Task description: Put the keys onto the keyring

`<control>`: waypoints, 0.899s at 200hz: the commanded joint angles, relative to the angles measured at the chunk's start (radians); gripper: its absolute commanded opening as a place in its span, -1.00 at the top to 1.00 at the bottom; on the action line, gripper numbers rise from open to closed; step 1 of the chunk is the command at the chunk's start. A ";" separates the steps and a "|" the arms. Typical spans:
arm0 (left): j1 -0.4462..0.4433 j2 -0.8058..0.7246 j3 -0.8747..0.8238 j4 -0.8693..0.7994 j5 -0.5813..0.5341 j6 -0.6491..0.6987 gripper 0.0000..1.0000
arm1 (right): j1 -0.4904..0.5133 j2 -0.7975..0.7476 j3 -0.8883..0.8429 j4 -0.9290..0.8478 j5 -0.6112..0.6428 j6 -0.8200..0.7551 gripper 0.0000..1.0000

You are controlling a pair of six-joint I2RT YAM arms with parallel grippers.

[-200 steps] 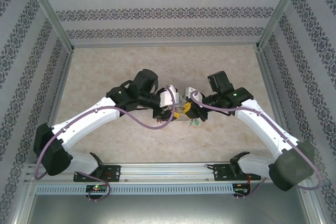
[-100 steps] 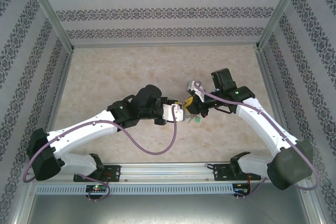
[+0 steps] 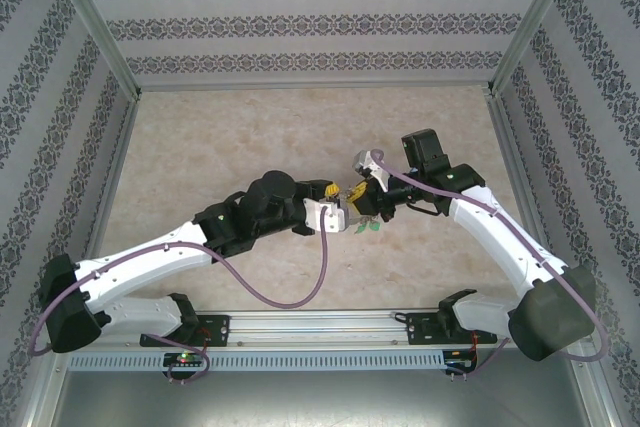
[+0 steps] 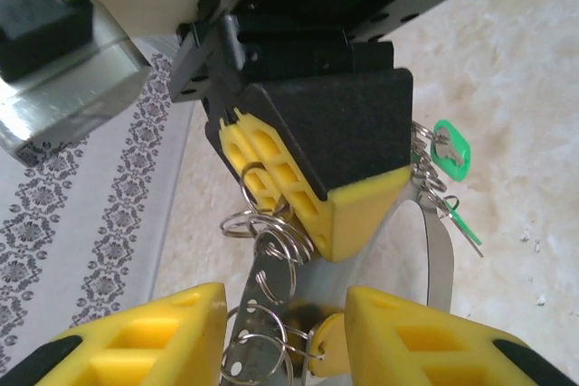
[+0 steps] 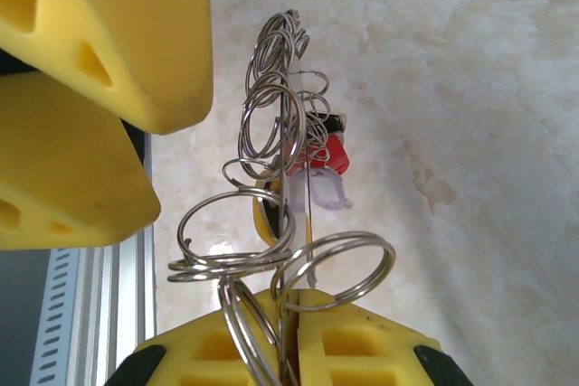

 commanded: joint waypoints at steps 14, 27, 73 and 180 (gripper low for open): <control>-0.027 0.010 -0.010 0.054 -0.060 0.064 0.22 | -0.013 -0.003 -0.002 0.049 -0.071 0.031 1.00; -0.030 0.021 -0.007 0.069 -0.072 0.071 0.23 | -0.013 -0.006 -0.002 0.052 -0.072 0.037 1.00; -0.033 0.032 -0.004 0.121 -0.105 0.056 0.39 | -0.014 -0.009 -0.016 0.066 -0.076 0.059 1.00; -0.033 0.078 0.025 0.056 -0.103 0.054 0.84 | -0.013 0.002 -0.023 0.103 -0.102 0.093 1.00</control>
